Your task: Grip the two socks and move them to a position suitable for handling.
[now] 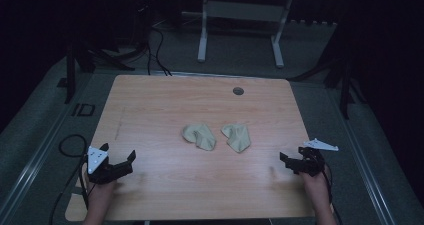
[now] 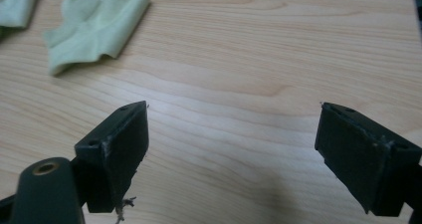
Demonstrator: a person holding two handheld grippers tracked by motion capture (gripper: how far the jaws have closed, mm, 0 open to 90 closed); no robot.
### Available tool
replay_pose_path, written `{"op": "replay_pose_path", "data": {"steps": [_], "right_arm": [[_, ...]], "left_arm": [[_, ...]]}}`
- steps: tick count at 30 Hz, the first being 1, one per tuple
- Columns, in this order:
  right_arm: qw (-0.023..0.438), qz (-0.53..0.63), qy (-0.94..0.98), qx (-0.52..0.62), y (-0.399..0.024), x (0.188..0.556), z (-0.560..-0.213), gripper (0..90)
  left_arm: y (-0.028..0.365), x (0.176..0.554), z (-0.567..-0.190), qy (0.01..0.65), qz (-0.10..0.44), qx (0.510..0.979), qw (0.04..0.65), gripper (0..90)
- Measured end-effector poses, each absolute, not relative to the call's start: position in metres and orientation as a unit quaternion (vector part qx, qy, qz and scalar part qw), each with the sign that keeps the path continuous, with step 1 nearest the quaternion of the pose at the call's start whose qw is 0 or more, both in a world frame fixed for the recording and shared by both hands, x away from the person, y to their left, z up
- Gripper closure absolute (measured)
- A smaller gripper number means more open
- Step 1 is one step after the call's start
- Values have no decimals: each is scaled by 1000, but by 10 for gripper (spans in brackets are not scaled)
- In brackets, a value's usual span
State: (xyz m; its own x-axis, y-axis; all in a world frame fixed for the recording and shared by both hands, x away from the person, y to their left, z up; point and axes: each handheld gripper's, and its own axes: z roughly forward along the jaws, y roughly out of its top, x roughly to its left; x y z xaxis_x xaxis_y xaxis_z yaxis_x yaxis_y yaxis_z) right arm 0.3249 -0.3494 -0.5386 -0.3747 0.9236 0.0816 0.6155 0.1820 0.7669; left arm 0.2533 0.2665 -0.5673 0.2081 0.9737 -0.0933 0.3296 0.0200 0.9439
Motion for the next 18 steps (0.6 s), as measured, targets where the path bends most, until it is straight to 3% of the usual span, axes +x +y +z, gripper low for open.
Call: {"op": "replay_pose_path", "data": {"steps": [3, 13, 18], "right_arm": [[199, 377, 746, 512, -345, 328, -533, 136], [184, 363, 763, 503, -326, 341, -524, 132], [179, 364, 768, 496, -313, 350, -520, 133]], "left_arm": [[266, 253, -566, 539, 309, 610, 492, 3], [256, 253, -565, 538, 302, 639, 459, 2], [258, 254, -566, 536, 282, 641, 471, 3]]}}
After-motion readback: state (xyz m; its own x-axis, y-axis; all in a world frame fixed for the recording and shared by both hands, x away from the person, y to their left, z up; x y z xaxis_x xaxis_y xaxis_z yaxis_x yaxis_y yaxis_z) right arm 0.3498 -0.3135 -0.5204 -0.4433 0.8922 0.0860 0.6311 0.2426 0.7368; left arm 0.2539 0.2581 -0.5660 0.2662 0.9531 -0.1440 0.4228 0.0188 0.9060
